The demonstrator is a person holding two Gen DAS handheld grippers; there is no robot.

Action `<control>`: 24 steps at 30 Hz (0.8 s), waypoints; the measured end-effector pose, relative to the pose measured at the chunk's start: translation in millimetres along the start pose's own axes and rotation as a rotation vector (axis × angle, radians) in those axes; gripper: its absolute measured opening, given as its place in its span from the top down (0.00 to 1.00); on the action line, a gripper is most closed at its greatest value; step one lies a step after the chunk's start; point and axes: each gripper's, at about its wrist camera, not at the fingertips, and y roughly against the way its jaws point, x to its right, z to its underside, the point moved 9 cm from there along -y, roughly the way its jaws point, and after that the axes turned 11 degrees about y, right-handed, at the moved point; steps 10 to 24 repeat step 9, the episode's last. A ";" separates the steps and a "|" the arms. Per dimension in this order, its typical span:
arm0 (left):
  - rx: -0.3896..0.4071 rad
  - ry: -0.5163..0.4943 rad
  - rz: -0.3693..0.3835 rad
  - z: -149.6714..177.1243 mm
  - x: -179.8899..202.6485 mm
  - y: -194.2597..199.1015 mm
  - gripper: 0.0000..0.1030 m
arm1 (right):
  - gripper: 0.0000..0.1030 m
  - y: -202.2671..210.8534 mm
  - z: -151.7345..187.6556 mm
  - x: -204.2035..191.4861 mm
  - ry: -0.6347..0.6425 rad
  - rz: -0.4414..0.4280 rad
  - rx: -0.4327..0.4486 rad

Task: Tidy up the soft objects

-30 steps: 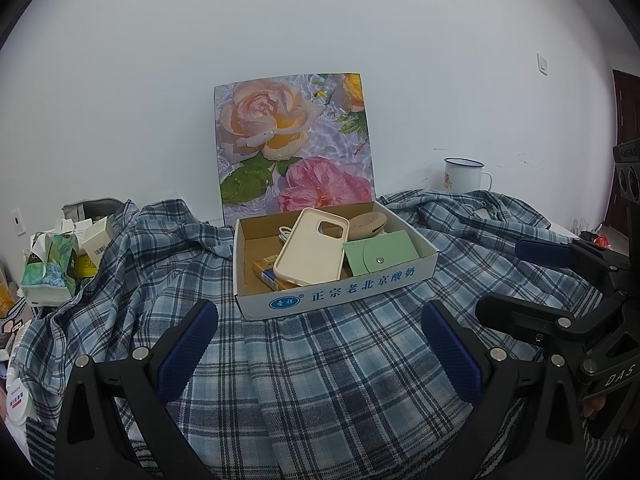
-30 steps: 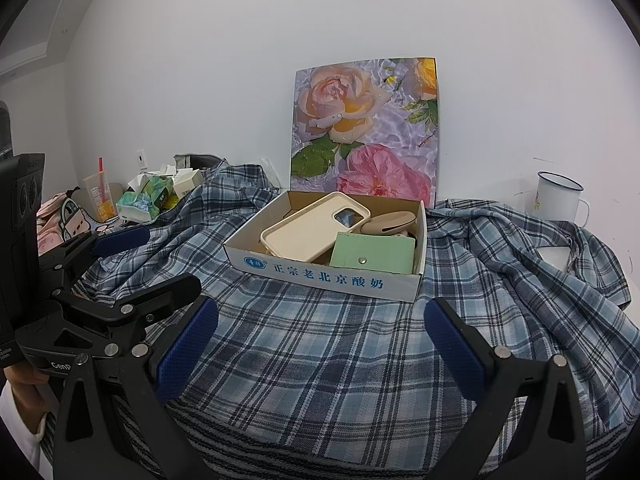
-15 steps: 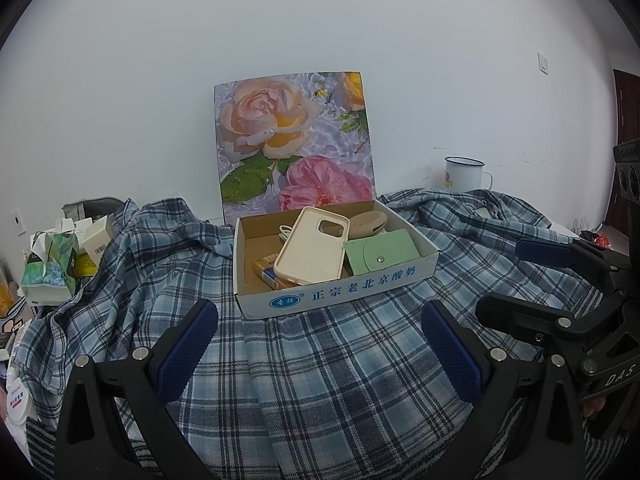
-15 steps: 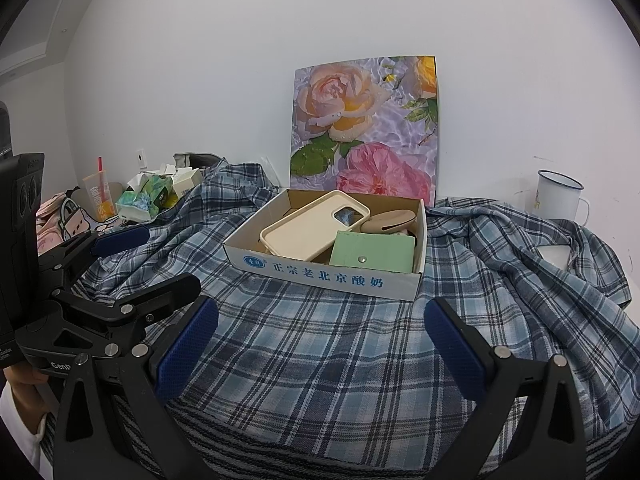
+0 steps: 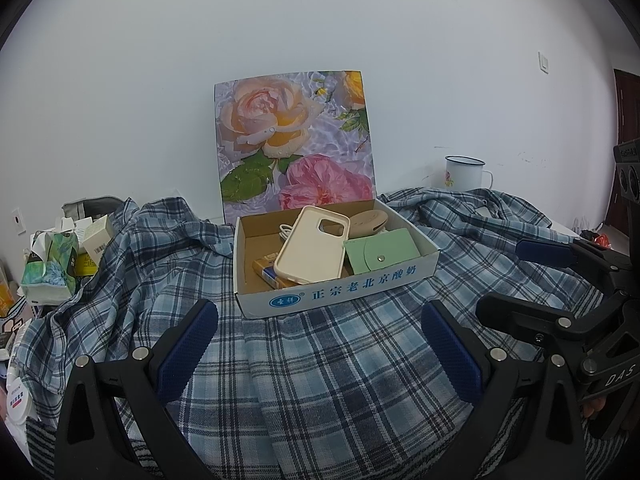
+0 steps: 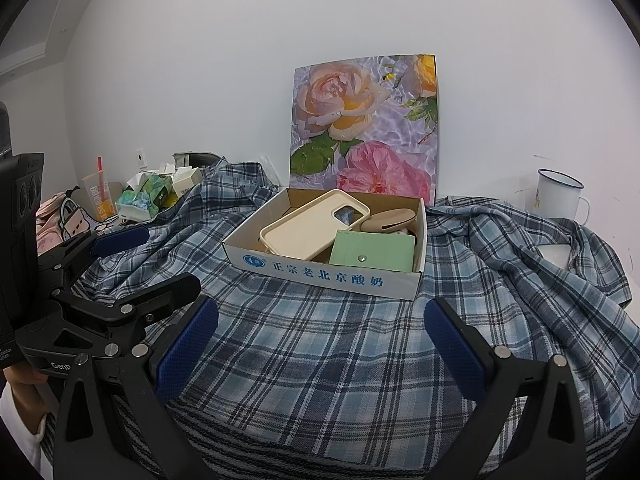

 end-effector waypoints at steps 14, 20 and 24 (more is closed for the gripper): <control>0.000 -0.001 0.000 -0.3 0.3 0.0 0.00 | 0.00 -0.3 0.0 -0.3 0.000 0.000 0.000; 0.000 -0.001 0.000 -0.3 0.3 0.0 0.00 | 0.00 -0.3 0.0 -0.3 0.000 0.000 0.000; 0.000 -0.001 0.000 -0.3 0.3 0.0 0.00 | 0.00 -0.3 0.0 -0.3 0.000 0.000 0.000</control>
